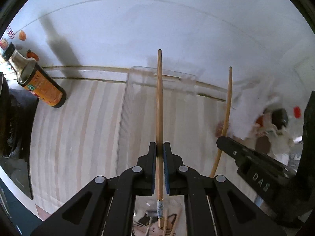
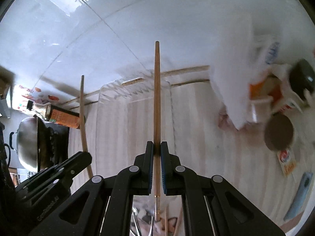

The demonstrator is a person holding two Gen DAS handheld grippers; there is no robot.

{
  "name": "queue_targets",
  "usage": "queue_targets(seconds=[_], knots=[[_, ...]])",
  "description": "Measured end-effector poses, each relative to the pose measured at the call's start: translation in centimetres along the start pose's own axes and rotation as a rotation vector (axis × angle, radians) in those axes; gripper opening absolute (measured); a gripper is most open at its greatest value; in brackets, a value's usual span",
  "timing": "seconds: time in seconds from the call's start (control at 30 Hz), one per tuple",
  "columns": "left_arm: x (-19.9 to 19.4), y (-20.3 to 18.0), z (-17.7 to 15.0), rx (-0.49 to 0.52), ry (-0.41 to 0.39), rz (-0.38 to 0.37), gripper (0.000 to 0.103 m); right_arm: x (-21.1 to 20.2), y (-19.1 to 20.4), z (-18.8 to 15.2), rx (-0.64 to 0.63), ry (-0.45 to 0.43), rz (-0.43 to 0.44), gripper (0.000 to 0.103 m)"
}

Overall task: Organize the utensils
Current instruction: 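Lift both chopsticks into the clear basket and open both tools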

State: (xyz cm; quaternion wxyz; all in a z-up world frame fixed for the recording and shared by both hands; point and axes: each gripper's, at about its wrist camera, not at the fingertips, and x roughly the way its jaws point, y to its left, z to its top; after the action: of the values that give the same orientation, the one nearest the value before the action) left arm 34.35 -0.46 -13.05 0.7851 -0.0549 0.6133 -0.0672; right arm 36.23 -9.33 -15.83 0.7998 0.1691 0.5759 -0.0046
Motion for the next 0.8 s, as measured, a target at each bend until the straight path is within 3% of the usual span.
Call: queue_targets(seconds=[0.2, 0.3, 0.4, 0.47, 0.5, 0.57, 0.63, 0.7, 0.8], knots=[[0.7, 1.3, -0.1, -0.026, 0.026, 0.035, 0.008, 3.5, 0.6, 0.5, -0.026, 0.093, 0.008, 0.009], [-0.2, 1.6, -0.7, -0.007, -0.009, 0.11, 0.019, 2.5, -0.1, -0.2, -0.018, 0.062, -0.002, 0.028], [-1.9, 2.4, -1.9, -0.018, -0.08, 0.16, 0.045, 0.3, -1.2, -1.1, -0.019, 0.013, -0.014, 0.033], [-3.2, 2.8, -3.2, -0.02, -0.143, 0.195, 0.063, -1.3, -2.2, -2.1, -0.021, -0.028, -0.037, 0.042], [-3.8, 2.9, -3.9, -0.016, -0.173, 0.214, 0.068, -2.1, -2.7, -2.8, -0.018, -0.042, -0.05, 0.047], [-4.9, 3.0, -5.6, -0.007, -0.239, 0.253, 0.089, -3.4, -4.0, -4.5, -0.01, -0.071, -0.068, 0.051], [-5.5, 3.1, -7.3, 0.001, -0.286, 0.26, 0.103, -4.4, -5.5, -6.7, 0.001, -0.089, -0.098, 0.057], [-5.5, 3.1, -8.8, 0.003, -0.3, 0.259, 0.103, -4.8, -6.9, -8.8, 0.011, -0.109, -0.116, 0.06], [-4.1, 3.1, -10.7, 0.016, -0.274, 0.28, 0.103, -3.6, -8.9, -12.4, 0.033, -0.072, -0.153, 0.062]])
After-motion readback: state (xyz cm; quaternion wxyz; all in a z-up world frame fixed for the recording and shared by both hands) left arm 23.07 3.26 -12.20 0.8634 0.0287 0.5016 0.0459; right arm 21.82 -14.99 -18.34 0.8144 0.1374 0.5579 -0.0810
